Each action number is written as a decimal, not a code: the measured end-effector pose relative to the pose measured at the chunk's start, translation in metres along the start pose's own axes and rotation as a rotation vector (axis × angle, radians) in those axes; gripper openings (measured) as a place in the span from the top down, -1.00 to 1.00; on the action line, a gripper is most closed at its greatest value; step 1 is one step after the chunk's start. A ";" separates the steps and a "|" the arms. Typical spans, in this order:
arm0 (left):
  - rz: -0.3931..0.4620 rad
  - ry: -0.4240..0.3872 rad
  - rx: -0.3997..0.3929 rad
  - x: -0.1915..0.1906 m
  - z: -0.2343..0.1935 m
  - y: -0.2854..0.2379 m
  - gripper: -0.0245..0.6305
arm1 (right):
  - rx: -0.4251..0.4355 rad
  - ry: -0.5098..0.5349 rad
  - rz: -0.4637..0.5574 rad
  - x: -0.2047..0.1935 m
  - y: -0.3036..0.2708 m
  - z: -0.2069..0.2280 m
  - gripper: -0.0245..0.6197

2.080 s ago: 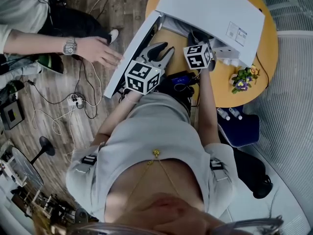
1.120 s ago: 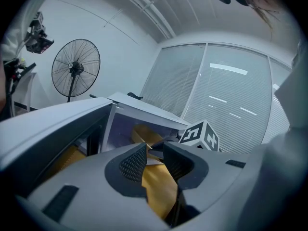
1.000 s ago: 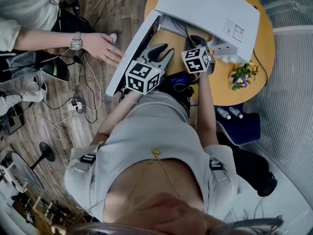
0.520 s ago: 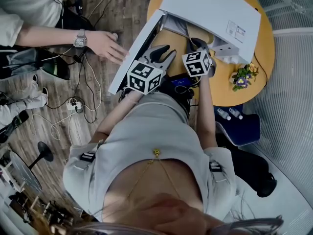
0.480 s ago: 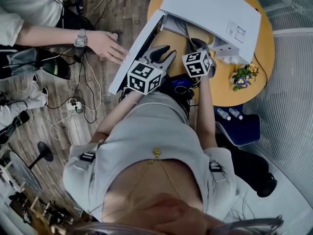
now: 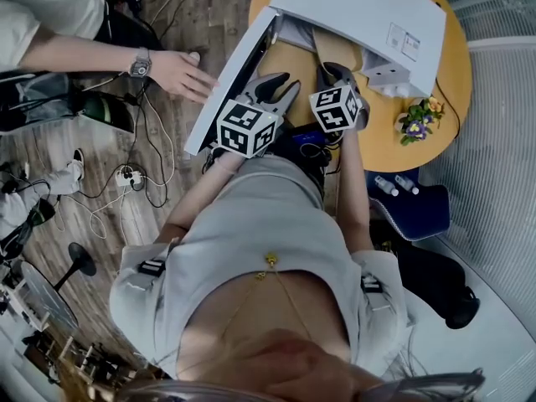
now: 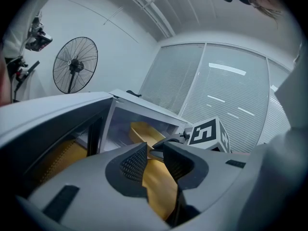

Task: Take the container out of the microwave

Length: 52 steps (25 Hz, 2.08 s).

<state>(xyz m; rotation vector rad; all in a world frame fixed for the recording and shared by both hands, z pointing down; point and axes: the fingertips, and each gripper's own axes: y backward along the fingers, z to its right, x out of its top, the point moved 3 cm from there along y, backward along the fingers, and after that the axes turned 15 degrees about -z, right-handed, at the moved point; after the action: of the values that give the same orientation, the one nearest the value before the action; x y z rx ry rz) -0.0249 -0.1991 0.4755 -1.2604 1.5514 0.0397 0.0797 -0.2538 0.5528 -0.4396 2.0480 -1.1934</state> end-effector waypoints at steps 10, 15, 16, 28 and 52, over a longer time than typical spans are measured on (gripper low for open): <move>0.007 0.015 0.029 -0.005 0.009 0.001 0.58 | 0.021 0.004 0.025 -0.010 0.018 -0.003 0.81; 0.023 0.031 0.048 -0.006 0.016 0.005 0.58 | 0.034 0.026 0.039 -0.014 0.027 -0.005 0.81; 0.024 0.035 0.052 -0.007 0.018 0.006 0.58 | 0.037 0.027 0.042 -0.015 0.029 -0.006 0.81; 0.028 0.049 0.083 -0.021 0.039 0.012 0.58 | 0.077 0.047 0.066 -0.027 0.045 -0.014 0.81; 0.037 0.064 0.109 -0.049 0.092 0.017 0.58 | 0.110 0.104 0.084 -0.067 0.083 -0.033 0.81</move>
<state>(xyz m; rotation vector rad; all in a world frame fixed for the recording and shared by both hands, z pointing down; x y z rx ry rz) 0.0192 -0.1039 0.4635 -1.1571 1.6102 -0.0612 0.1068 -0.1513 0.5197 -0.2415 2.0545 -1.2939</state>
